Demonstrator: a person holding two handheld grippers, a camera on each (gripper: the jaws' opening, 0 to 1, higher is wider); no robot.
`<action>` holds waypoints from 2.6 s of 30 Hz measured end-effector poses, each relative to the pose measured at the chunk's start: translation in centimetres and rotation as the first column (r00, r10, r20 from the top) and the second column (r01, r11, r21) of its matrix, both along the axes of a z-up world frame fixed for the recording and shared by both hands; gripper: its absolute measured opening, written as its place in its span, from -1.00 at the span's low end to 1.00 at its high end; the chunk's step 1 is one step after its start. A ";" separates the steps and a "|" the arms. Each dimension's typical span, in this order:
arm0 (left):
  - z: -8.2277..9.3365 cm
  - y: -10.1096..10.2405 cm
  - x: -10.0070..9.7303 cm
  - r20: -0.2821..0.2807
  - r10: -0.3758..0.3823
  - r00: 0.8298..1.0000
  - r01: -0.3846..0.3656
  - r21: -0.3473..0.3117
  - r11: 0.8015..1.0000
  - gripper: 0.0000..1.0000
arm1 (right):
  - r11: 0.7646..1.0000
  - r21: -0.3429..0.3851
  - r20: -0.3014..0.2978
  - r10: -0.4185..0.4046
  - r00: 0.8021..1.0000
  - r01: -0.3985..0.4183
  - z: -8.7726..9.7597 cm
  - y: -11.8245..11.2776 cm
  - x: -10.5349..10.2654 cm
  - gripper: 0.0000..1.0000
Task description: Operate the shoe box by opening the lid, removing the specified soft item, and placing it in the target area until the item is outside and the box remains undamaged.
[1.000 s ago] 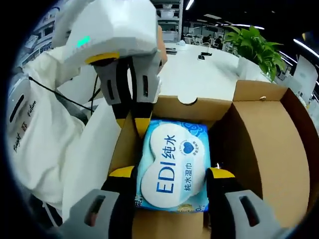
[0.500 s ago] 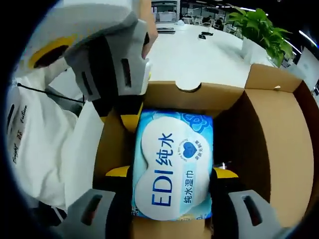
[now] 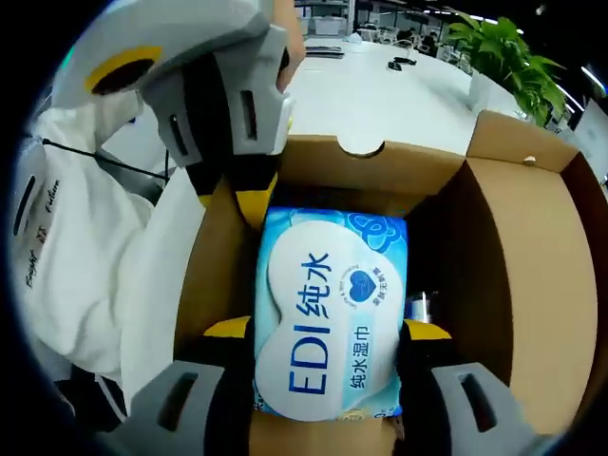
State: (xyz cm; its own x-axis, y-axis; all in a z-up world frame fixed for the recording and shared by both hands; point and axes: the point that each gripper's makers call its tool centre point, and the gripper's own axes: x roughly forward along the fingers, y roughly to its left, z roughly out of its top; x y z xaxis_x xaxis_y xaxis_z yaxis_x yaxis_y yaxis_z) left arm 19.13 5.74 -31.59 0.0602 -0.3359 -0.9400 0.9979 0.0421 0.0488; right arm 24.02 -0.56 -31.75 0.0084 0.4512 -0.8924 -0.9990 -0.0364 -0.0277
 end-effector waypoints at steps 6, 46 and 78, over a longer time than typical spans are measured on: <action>0.0 0.1 0.0 -0.014 0.008 1.000 -0.008 0.006 1.000 -0.97 | 0.992 -0.123 0.009 -0.036 0.999 0.037 -0.3 -4.1 0.3 0.22; 0.5 -0.2 0.3 -0.010 -0.031 0.999 0.031 0.007 0.999 -0.97 | 0.942 -0.332 0.046 0.068 0.997 -0.049 -2.2 -5.9 0.6 0.40; 0.6 -0.5 0.2 -0.026 -0.004 1.000 0.004 0.013 1.000 -0.97 | 0.926 -0.360 -0.021 0.111 0.994 -0.111 -2.1 -4.8 1.2 0.40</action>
State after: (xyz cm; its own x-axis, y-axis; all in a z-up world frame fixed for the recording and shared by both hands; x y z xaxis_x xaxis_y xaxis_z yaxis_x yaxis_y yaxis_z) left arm 19.35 5.25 -31.02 0.0346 -0.3237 -0.9455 0.9990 0.0379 0.0236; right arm 25.27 -5.37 -33.84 -0.0237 0.0978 -0.9949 -0.9880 -0.1542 0.0083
